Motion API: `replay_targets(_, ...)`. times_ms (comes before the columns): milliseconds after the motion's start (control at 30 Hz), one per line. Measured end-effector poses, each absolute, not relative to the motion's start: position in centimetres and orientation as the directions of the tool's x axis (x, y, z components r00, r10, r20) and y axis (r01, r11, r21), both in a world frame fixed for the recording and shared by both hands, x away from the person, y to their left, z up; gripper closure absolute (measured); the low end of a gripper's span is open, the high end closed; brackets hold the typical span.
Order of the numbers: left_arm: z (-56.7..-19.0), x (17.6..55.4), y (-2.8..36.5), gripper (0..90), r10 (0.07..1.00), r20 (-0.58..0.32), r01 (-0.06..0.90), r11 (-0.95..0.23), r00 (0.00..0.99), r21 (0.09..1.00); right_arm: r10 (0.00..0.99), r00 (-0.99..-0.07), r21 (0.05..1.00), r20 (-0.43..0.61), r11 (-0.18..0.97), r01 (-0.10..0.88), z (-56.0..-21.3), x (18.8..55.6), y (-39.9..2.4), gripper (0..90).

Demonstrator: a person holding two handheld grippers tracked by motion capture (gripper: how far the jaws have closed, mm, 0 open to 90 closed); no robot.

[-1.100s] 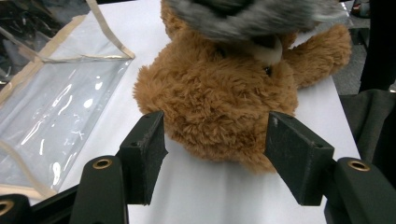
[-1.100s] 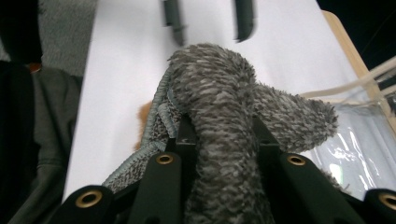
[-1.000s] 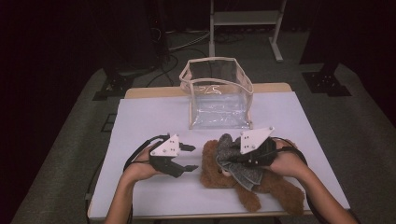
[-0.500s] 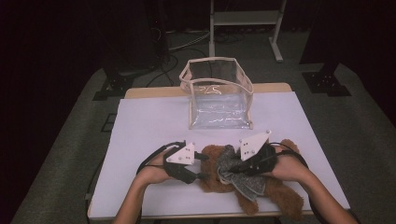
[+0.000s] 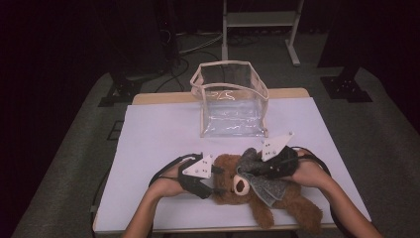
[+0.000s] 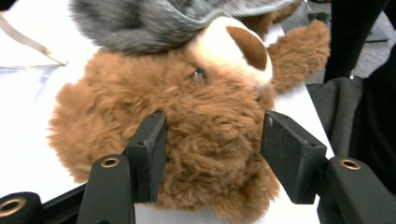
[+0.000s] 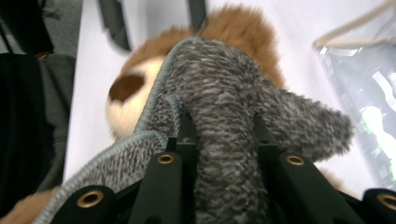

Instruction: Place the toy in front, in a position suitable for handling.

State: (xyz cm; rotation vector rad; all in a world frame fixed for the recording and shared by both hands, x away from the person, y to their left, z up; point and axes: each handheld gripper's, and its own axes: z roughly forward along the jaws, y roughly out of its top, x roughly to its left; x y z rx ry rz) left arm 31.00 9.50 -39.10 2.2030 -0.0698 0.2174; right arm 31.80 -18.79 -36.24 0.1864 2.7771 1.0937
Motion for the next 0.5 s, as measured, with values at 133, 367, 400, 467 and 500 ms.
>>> replay_targets(133, -39.2, 31.1, 9.2, 41.4, 0.031, 0.176, -0.123, -0.599, 0.984, 0.791, 0.163, -0.984, 0.695, -0.077, 0.716, 0.064, -36.5, 31.0, -19.1, 71.5)
replay_targets(367, -39.6, 30.9, 8.8, 42.5, 0.023, 0.154, -0.107, -0.619, 0.988, 0.778, 0.120, -0.982, 0.647, -0.148, 0.762, -0.005, -35.1, 30.9, -17.5, 71.4)
replay_targets(400, -39.6, 30.9, 8.8, 42.4, 0.020, 0.155, -0.110, -0.621, 0.988, 0.776, 0.117, -0.981, 0.659, -0.153, 0.752, -0.013, -34.8, 31.0, -17.2, 71.4)
replay_targets(467, -39.5, 30.8, 8.8, 42.6, 0.016, 0.160, -0.115, -0.626, 0.987, 0.771, 0.114, -0.982, 0.684, -0.154, 0.729, -0.022, -34.4, 31.1, -16.6, 71.4)
replay_targets(500, -39.5, 30.8, 8.8, 42.7, 0.014, 0.160, -0.116, -0.627, 0.987, 0.770, 0.111, -0.981, 0.688, -0.157, 0.726, -0.028, -34.4, 31.2, -16.2, 71.3)
